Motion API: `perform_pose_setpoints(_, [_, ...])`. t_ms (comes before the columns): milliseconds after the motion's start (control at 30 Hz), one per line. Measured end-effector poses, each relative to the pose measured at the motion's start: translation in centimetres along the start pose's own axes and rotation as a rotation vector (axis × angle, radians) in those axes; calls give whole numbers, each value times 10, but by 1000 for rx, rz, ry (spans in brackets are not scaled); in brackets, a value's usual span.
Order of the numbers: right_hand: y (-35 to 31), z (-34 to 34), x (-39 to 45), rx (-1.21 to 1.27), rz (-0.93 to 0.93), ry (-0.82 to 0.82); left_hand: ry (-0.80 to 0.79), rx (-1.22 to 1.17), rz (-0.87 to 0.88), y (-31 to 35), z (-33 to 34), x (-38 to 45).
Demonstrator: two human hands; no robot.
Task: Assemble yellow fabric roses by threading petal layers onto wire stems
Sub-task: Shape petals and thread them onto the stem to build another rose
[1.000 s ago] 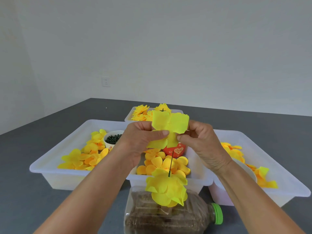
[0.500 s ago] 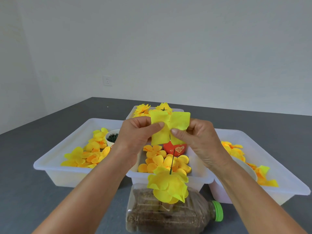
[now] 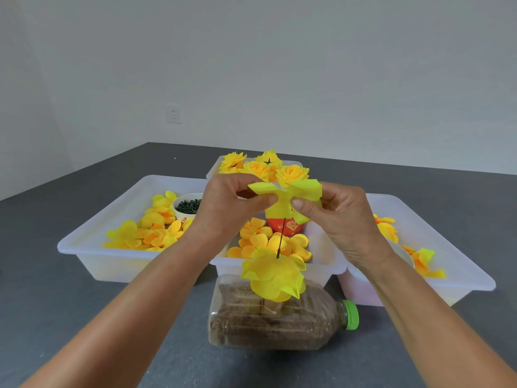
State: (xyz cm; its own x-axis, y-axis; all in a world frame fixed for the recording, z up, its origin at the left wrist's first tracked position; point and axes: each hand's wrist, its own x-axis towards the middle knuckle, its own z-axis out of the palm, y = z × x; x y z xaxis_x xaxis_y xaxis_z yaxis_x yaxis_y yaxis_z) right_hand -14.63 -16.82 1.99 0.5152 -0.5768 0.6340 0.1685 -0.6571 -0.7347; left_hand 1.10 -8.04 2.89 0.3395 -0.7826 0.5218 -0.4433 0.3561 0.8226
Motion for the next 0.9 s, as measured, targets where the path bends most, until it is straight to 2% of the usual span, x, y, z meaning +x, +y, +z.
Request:
perform_pose_setpoints(167, [0,1,-4,40,67,-17,-16,-42,-89,-2,4,-1])
perform_pose_setpoints(333, [0,1,-7,59,95,-39,-20,-31,-63,-7,2,-2])
perform_pose_setpoints(600, [-5,4,-11,-31,27,-90,-7,-79,-26,-5,-4,-10])
perform_pose_setpoints(900, [-4,3,-18,-138,-46,-53,-15,-67,-42,-4,-2,-16])
